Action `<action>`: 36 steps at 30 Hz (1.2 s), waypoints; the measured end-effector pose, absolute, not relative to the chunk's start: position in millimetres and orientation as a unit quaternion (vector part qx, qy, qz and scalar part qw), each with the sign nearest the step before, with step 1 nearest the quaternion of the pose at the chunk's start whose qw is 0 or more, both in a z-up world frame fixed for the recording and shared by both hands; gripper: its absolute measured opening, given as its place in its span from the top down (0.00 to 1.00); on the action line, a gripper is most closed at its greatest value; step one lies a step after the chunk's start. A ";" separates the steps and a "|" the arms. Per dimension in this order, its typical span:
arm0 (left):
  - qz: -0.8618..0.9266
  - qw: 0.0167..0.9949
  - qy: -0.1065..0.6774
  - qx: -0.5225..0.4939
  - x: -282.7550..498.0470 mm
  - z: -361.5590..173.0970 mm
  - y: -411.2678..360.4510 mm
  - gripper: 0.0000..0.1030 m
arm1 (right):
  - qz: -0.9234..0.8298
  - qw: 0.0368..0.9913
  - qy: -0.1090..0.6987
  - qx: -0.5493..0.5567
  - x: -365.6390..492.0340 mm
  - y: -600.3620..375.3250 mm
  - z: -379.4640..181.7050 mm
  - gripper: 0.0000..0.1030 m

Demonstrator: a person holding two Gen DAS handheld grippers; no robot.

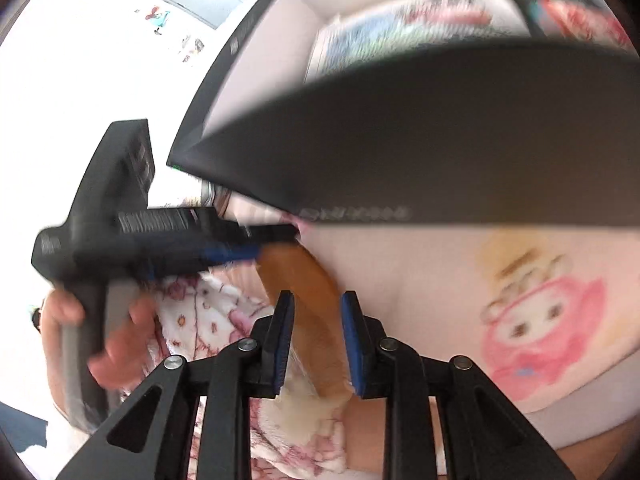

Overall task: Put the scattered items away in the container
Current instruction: 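Carry the wooden comb toward the black box with the left gripper, then move the held wooden comb over the black box opening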

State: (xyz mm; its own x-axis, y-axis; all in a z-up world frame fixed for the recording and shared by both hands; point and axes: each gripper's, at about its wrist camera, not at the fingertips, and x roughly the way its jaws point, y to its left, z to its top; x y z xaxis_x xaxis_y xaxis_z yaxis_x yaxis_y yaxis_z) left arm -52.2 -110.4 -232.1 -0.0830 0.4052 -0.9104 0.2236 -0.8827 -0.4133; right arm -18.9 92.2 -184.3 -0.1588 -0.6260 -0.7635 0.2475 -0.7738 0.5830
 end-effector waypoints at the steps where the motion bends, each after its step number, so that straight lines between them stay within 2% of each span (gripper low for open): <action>1: 0.703 0.061 -0.225 -0.672 -51.7 -230.0 -110.1 0.63 | -0.751 0.282 -0.150 0.579 -18.2 95.7 -181.3 0.80; 7: 0.709 0.067 -0.200 -0.672 -41.0 -222.5 -109.7 0.62 | -0.732 0.255 -0.128 0.619 9.2 117.9 -195.0 0.78; 12: 0.719 0.054 -0.124 -0.682 -32.8 -225.3 -94.6 0.58 | -0.706 0.253 -0.136 0.647 9.9 116.7 -214.7 0.66; 13: 0.720 0.055 -0.115 -0.682 -31.9 -226.1 -92.3 0.53 | -0.700 0.252 -0.131 0.655 8.9 112.7 -219.5 0.66; 15: 0.719 0.062 -0.110 -0.684 -30.2 -225.9 -91.1 0.50 | -0.689 0.259 -0.135 0.664 16.6 114.3 -226.2 0.66; 19: 0.719 0.064 -0.117 -0.682 -25.9 -224.3 -94.9 0.50 | -0.678 0.277 -0.139 0.667 20.3 104.6 -233.7 0.67; 26: 0.720 0.082 -0.112 -0.680 -14.6 -220.0 -92.0 0.51 | -0.676 0.274 -0.149 0.668 21.3 107.2 -237.7 0.75; 33: 0.718 0.154 -0.151 -0.662 -2.3 -205.5 -92.8 0.50 | -0.740 0.251 -0.131 0.610 12.7 125.2 -194.7 0.74; 36: 0.724 0.138 -0.162 -0.656 4.6 -202.3 -97.9 0.53 | -0.764 0.233 -0.120 0.589 2.6 136.0 -182.6 0.74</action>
State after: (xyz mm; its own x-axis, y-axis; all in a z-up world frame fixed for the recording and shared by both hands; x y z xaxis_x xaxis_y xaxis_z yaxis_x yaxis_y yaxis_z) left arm 4.6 -97.9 -202.3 -0.1012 0.4120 -0.9056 0.0130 -0.9096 -0.4153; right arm 2.6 136.0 -182.6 -0.1971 -0.4976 -0.8447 0.2160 -0.8625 0.4577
